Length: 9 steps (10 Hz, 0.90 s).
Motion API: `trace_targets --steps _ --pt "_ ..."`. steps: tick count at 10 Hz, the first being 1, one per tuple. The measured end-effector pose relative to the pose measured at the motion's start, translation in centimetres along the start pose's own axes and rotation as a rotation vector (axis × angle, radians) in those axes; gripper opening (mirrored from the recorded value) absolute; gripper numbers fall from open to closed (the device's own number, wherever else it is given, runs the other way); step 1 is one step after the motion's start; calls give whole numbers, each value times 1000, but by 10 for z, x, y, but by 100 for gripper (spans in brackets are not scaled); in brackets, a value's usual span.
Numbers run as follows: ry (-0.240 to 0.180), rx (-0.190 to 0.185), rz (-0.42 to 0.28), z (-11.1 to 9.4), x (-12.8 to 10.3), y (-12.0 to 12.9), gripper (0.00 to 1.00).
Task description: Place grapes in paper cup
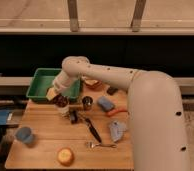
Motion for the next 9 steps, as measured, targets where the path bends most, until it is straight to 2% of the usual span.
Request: trace_targets --steps 1,2,7,9 --pt "-8 0 17 -1 4 -4 75" --pt "-15 0 29 -2 7 -8 78" --pt "-41 -15 34 1 3 -9 78" --pt "-49 -4 13 -8 -5 -6 78"
